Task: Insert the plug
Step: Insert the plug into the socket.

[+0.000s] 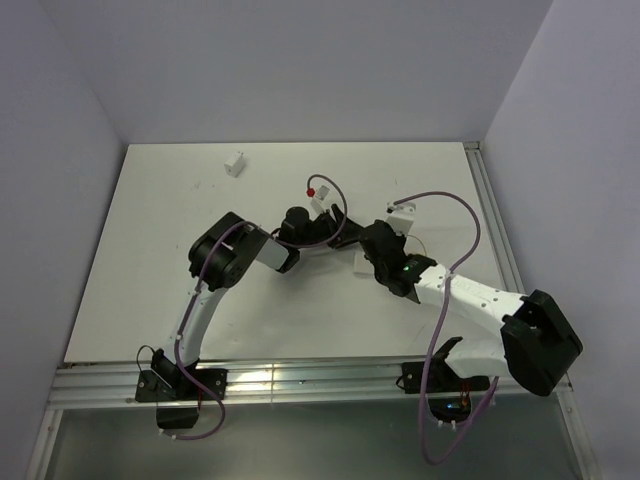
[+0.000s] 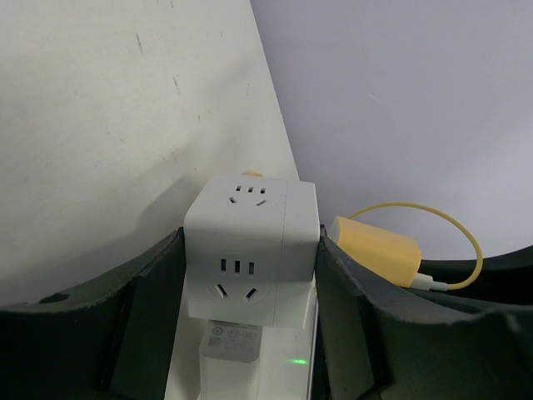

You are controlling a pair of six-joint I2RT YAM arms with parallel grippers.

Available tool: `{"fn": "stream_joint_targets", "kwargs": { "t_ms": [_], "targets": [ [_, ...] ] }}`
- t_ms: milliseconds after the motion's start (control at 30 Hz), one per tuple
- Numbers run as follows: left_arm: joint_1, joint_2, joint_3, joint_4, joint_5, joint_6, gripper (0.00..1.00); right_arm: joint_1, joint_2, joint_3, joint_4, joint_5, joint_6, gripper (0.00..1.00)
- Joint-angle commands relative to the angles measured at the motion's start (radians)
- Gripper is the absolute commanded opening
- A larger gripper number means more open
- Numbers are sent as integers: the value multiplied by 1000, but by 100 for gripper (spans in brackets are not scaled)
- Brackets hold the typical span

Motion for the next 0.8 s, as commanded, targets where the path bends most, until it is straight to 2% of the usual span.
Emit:
{"fn": "stream_joint_targets", "kwargs": {
  "t_ms": [0,200,367,600,767],
  "targets": [
    [-6,31,-8,-78,54,43,0,15,83,-22,-38,-104,67,0],
    [5,75,21,-38,115,48,0,-41,54,30,-71,-246,-30,0],
    [9,90,33,-38,131,54,0,-122,103,60,-89,-346,-106,0],
    [9,100,45,-53,137,59,0,-145,143,86,-91,-366,-133,0],
    [9,86,47,-84,132,71,0,-134,198,152,-155,-343,-143,0]
  ]
}}
